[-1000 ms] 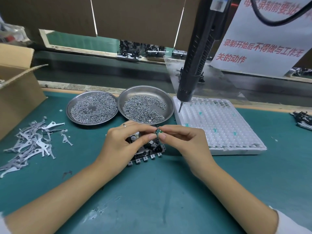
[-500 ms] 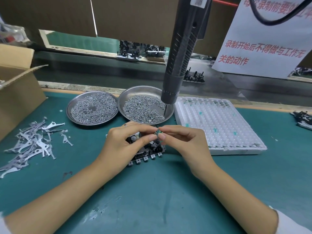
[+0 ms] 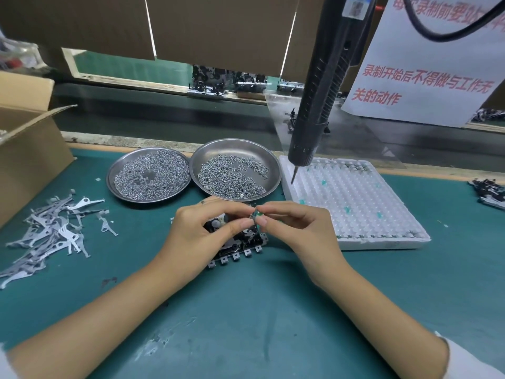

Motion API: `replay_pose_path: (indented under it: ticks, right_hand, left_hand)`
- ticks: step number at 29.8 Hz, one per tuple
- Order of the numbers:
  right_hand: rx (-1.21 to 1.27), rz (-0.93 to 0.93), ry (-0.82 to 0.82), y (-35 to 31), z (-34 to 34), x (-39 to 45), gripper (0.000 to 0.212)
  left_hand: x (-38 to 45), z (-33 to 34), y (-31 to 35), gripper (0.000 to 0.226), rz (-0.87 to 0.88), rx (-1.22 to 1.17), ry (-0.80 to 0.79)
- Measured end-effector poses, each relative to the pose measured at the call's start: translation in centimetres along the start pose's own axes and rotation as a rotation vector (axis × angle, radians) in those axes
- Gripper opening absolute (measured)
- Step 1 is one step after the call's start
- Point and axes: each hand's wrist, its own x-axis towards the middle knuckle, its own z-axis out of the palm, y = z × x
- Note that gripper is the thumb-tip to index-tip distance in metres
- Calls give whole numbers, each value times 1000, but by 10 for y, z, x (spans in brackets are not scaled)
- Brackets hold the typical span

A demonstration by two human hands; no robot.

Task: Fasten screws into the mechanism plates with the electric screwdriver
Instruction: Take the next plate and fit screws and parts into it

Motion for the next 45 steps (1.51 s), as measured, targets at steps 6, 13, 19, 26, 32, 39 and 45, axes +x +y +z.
replay_pose_path:
  ticks: [6, 13, 19, 26, 32, 39, 45]
  right_hand:
    - [-5, 30, -15, 0, 1, -2, 21]
    - [-69, 20, -61, -1, 1, -1, 19]
    - [-132, -78, -108, -1, 1, -3, 23]
    - [-172, -157, -128, -1, 2, 0, 21]
    - [-453, -356, -151, 10, 8, 1, 16]
    - [-780, -643, -233, 24, 12, 3, 12]
    - [-861, -708, -265, 29, 12, 4, 11]
  left_hand:
    - [-1, 0, 0, 18, -14, -30, -8]
    - [2, -2, 3, 25, 22, 11, 32]
    - [3, -8, 2, 30, 79, 98, -20]
    - [6, -15, 3, 31, 138, 186, -61]
    - [-5, -34, 3, 33, 77, 249, -82]
    - [-16, -42, -4, 14, -178, 88, 167]
    - [-21, -36, -5, 15, -176, 120, 137]
